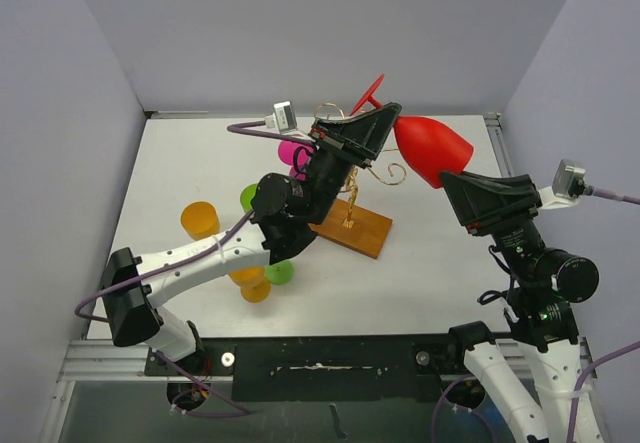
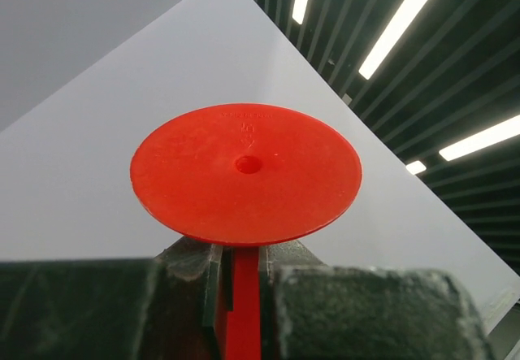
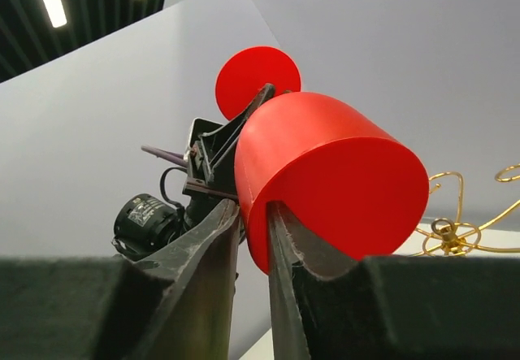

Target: Place the wine glass upside down on the wine glass rack

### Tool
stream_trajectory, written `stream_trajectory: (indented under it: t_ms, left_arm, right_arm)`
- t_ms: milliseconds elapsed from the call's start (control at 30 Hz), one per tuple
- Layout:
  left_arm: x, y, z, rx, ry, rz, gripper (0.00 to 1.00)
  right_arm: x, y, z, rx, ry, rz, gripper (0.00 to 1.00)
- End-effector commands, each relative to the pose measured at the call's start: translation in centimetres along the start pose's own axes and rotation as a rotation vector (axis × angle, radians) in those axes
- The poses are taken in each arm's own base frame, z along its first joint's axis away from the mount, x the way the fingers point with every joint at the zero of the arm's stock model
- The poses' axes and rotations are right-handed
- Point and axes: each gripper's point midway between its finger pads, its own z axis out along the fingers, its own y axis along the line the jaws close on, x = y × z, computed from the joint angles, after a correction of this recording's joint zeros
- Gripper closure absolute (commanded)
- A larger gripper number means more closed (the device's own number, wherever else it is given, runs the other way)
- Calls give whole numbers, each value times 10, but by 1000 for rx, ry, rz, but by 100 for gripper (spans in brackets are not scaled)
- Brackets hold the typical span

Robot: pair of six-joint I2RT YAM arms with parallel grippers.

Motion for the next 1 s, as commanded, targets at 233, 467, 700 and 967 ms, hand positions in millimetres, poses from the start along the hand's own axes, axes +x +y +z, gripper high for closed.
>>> stream_trajectory:
  t_ms: [233, 467, 700, 967]
  left_arm:
    - [-42, -32, -6, 106, -18, 143, 100]
    - [-10, -39, -13, 252, 152, 300, 100]
    - [26, -44, -18, 397, 292, 452, 100]
    - [63, -24, -27, 510, 440, 727, 100]
  right_arm:
    - [0, -28, -1, 212, 38, 21, 43]
    - [-20, -44, -19, 426, -24, 32, 33]
    - [-41, -34, -19, 486, -41, -8, 32]
    - [-46, -1, -6, 363, 3, -19, 32]
